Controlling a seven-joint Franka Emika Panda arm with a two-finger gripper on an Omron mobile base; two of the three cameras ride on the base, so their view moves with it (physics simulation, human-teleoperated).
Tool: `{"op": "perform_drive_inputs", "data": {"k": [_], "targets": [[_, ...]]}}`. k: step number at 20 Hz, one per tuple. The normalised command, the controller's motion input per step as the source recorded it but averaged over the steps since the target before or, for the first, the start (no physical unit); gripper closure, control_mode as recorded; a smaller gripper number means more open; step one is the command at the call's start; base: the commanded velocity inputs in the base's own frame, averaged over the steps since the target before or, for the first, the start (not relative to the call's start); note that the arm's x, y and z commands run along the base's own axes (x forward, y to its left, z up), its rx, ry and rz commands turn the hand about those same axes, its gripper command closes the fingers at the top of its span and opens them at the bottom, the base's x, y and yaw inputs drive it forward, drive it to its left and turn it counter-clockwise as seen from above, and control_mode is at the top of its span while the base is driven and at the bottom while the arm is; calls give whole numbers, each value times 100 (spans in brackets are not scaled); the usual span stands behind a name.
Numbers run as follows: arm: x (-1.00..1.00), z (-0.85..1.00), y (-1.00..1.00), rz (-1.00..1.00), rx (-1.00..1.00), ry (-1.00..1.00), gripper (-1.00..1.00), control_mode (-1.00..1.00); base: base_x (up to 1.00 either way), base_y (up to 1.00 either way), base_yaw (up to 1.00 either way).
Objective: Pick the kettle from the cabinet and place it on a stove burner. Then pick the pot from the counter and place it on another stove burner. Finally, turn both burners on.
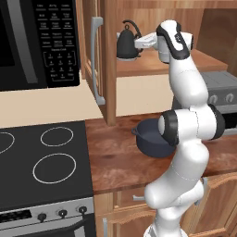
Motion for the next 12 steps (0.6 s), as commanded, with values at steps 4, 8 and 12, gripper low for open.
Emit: {"op": "perform_drive_inputs", "data": {"k": [4, 8, 12], "targets": [[-11, 1, 0, 0, 0, -1, 100, -100, 0, 0, 0], [-28, 9, 0, 0, 0, -8, 100, -100, 0, 0, 0], [-37, 3, 1, 0, 0, -6, 100, -100, 0, 0, 0]]}}
